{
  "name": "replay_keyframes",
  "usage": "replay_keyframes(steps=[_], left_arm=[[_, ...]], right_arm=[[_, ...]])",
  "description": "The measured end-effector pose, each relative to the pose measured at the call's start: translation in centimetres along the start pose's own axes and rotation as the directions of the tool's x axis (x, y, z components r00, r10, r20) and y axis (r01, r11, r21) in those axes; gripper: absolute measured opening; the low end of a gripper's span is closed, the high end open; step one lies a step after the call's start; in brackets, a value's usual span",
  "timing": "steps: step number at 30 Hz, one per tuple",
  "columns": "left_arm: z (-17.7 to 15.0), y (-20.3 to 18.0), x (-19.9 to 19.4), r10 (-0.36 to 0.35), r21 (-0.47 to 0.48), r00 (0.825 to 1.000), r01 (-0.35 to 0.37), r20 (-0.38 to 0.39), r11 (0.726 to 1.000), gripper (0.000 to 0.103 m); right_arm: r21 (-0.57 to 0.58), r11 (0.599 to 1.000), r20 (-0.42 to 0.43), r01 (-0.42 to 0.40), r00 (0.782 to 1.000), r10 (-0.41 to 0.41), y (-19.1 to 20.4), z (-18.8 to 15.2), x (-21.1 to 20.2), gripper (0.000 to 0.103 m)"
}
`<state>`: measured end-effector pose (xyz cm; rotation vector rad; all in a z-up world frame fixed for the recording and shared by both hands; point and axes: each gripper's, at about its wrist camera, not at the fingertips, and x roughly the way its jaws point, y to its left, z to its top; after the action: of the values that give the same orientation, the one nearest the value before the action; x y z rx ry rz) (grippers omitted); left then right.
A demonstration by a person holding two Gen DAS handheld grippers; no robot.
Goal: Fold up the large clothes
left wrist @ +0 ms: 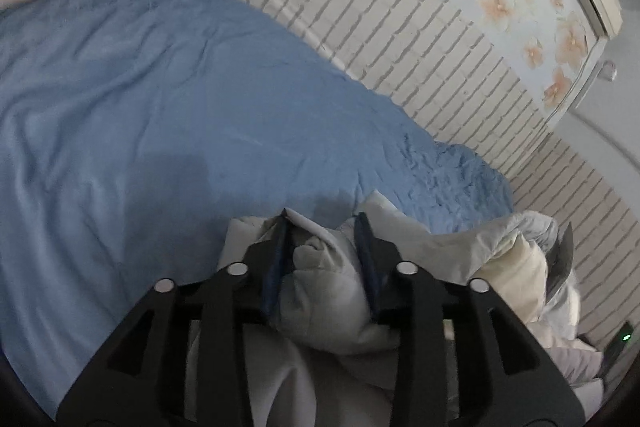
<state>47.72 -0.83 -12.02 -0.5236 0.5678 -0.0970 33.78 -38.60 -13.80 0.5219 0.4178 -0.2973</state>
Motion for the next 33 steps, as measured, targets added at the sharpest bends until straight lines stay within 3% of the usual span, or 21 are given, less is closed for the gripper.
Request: replay_keyframes(steps=[1, 2, 3, 4, 5, 6, 7, 9, 10, 12, 16, 17, 18, 20, 21, 23, 24, 26, 28, 31, 33], left_arm=[[0.0, -0.3, -0.5, 0.063, 0.016, 0.998, -0.064, 0.03, 0.998, 0.094], [0.1, -0.4, -2.2, 0.115, 0.006, 0.988, -0.117, 0.101, 0.993, 0.099], [0.2, -0.5, -4.1, 0.119, -0.01, 0.98, -0.118, 0.159, 0.993, 0.1], [0.4, -0.8, -5.5, 0.115, -0.011, 0.975, -0.115, 0.192, 0.993, 0.1], [0.5, -1.3, -7.3, 0.111, 0.003, 0.966, -0.115, 0.232, 0.993, 0.1], [0.6, -2.0, -9.0, 0.102, 0.029, 0.957, -0.114, 0.272, 0.993, 0.1], [0.5, -2.8, -10.3, 0.083, 0.066, 0.952, -0.107, 0.296, 0.992, 0.1], [0.3, -4.2, -11.5, 0.033, 0.141, 0.956, -0.077, 0.292, 0.987, 0.1], [-0.2, -4.8, -11.5, -0.001, 0.19, 0.967, -0.049, 0.256, 0.981, 0.1], [-1.3, -5.3, -11.0, -0.042, 0.239, 0.98, -0.005, 0.192, 0.971, 0.1], [-3.6, -6.2, -8.2, -0.054, 0.344, 0.997, 0.034, 0.047, 0.938, 0.1], [-3.9, -5.9, -7.7, -0.063, 0.38, 0.998, 0.059, -0.002, 0.923, 0.1], [-4.4, -6.1, -7.2, -0.073, 0.428, 0.996, 0.087, -0.049, 0.9, 0.1], [-5.5, -6.4, -6.5, -0.062, 0.559, 0.992, 0.112, -0.108, 0.822, 0.1], [-5.7, -6.4, -6.2, -0.061, 0.585, 0.989, 0.128, -0.134, 0.801, 0.1], [-6.3, -6.2, -5.7, -0.106, 0.583, 0.969, 0.22, -0.223, 0.782, 0.1], [-6.4, -6.1, -5.3, -0.123, 0.551, 0.959, 0.248, -0.254, 0.797, 0.1], [-6.5, -6.0, -3.9, -0.113, 0.483, 0.953, 0.242, -0.28, 0.842, 0.1], [-6.5, -6.5, -3.2, -0.066, 0.464, 0.972, 0.167, -0.226, 0.87, 0.1], [-5.6, -8.4, -1.4, 0.0, 0.494, 0.994, 0.056, -0.114, 0.868, 0.1], [-4.3, -9.4, 0.6, 0.038, 0.494, 0.998, -0.005, -0.055, 0.87, 0.1]], right_arm=[[-0.021, 0.999, 0.013, 0.03, 0.999, -0.03, 0.3, 0.2, -0.8, 0.021], [-0.042, 0.998, 0.033, 0.051, 0.998, -0.05, 0.7, 0.5, -1.9, 0.022], [-0.049, 0.998, 0.051, 0.049, 0.998, -0.046, 0.8, 0.7, -3.0, 0.031], [-0.045, 0.998, 0.116, 0.046, 0.992, -0.04, 1.0, 1.2, -5.4, 0.078], [-0.03, 0.999, 0.193, 0.044, 0.981, -0.038, 0.9, 1.5, -7.4, 0.102], [-0.015, 0.999, 0.288, 0.036, 0.957, -0.03, 1.1, 1.8, -9.7, 0.101], [-0.013, 0.999, 0.322, 0.033, 0.946, -0.027, 1.3, 2.2, -11.0, 0.101], [-0.026, 1.0, 0.323, 0.006, 0.947, 0.003, 1.9, 3.0, -12.6, 0.101], [-0.045, 0.999, 0.284, -0.007, 0.959, 0.02, 2.3, 3.2, -12.5, 0.101], [-0.161, 0.986, 0.098, -0.045, 0.993, 0.062, 3.6, 3.1, -10.8, 0.101], [-0.392, 0.92, -0.072, -0.014, 0.997, -0.016, 6.1, 0.6, -8.4, 0.101], [-0.423, 0.902, -0.154, -0.086, 0.988, 0.022, 6.7, 0.0, -7.8, 0.101], [-0.428, 0.882, -0.254, -0.196, 0.963, 0.09, 7.3, -0.6, -7.4, 0.101], [-0.442, 0.839, -0.348, -0.317, 0.923, 0.166, 8.0, -1.6, -7.6, 0.101], [-0.445, 0.823, -0.384, -0.353, 0.905, 0.18, 8.3, -2.1, -7.7, 0.101], [-0.401, 0.83, -0.464, -0.389, 0.867, 0.182, 8.2, -3.1, -6.2, 0.101], [-0.376, 0.846, -0.483, -0.378, 0.859, 0.169, 7.9, -3.5, -4.9, 0.101], [-0.334, 0.888, -0.481, -0.317, 0.867, 0.129, 7.5, -3.9, -2.2, 0.101], [-0.277, 0.916, -0.424, -0.29, 0.892, 0.155, 7.4, -3.9, -0.6, 0.102], [-0.283, 0.941, -0.299, -0.187, 0.949, 0.098, 7.7, -2.7, 1.1, 0.101], [-0.267, 0.954, -0.222, -0.139, 0.972, 0.079, 7.9, -1.4, 2.0, 0.102]])
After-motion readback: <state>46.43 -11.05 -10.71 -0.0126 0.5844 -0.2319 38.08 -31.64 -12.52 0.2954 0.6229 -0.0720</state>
